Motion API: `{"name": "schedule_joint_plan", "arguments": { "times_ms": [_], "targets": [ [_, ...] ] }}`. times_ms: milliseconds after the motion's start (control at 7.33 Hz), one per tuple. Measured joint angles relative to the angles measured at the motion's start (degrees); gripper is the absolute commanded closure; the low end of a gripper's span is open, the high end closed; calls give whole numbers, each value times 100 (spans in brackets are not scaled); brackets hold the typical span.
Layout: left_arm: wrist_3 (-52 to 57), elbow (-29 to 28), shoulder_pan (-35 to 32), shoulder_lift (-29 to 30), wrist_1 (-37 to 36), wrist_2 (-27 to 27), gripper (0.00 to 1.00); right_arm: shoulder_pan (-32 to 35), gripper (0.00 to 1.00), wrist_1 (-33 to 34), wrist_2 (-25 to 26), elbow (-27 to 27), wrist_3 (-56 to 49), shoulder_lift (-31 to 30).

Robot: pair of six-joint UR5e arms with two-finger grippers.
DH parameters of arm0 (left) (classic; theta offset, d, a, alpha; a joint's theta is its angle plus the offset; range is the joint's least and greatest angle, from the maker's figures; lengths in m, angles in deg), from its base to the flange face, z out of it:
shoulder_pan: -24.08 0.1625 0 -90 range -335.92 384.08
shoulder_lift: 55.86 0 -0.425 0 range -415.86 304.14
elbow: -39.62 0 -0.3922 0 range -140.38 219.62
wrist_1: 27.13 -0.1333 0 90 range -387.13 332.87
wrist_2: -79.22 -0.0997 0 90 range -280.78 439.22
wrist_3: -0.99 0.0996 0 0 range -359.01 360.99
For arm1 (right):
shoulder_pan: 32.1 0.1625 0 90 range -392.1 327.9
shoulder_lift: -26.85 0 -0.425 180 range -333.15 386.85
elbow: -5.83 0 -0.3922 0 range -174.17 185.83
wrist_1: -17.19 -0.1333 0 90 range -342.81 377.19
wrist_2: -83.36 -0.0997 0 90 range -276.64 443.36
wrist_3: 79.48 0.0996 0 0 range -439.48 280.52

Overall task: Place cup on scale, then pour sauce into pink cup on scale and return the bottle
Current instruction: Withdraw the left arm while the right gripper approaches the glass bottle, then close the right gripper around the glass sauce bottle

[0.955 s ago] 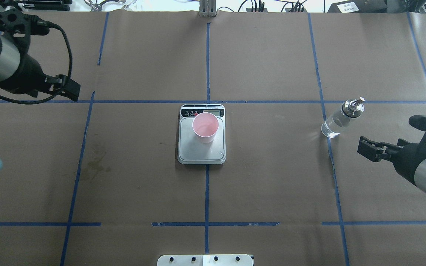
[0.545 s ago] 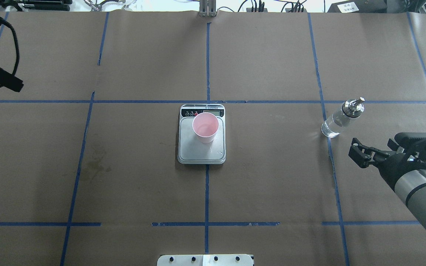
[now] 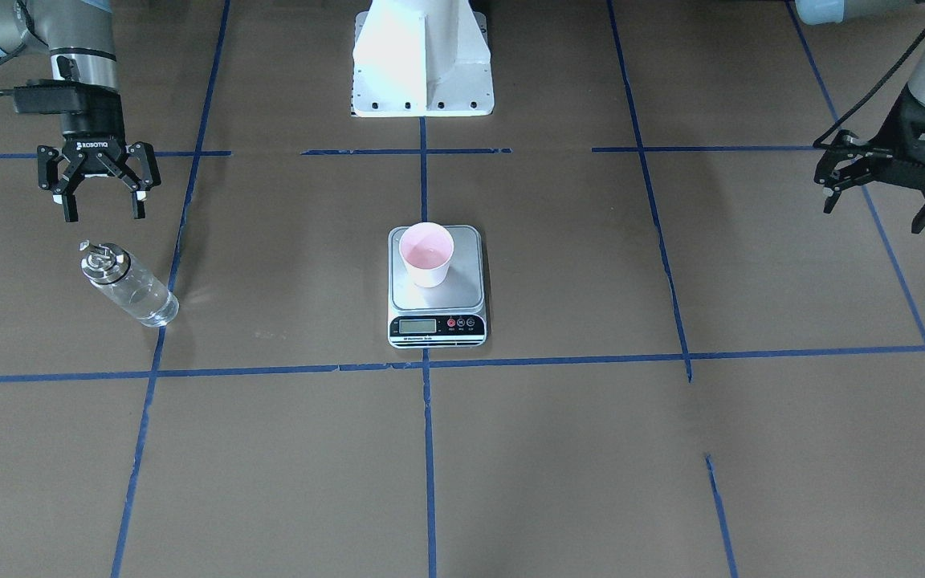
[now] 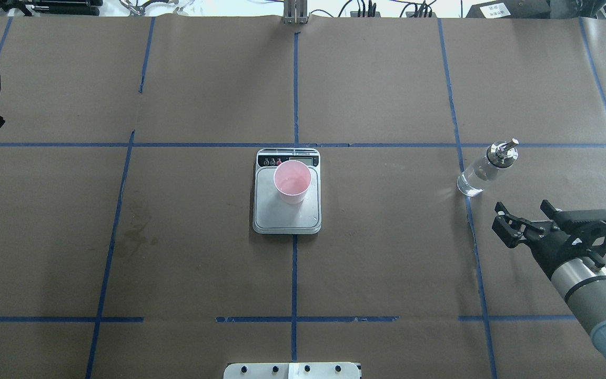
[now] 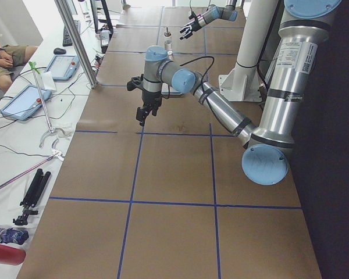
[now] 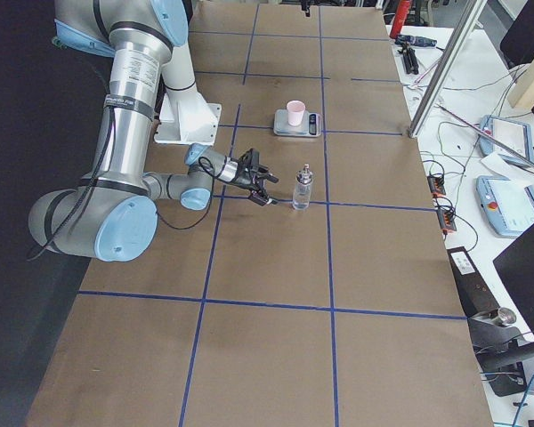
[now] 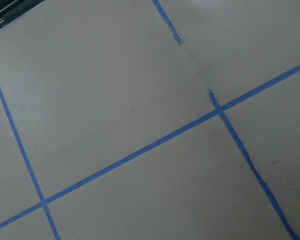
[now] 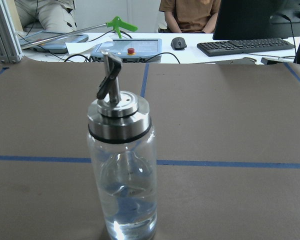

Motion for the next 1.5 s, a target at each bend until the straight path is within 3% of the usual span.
{"name": "schedule_joint_plan", "arguments": {
  "times_ms": [409,1500],
  "targets": [
    [18,-116,-10,-9,114,0,0,-5,0,-79,263,644,-299,619],
    [11,-131,-42,-27,130,-9,0,375,0,-67,302,857,-881,984]
  ]
}}
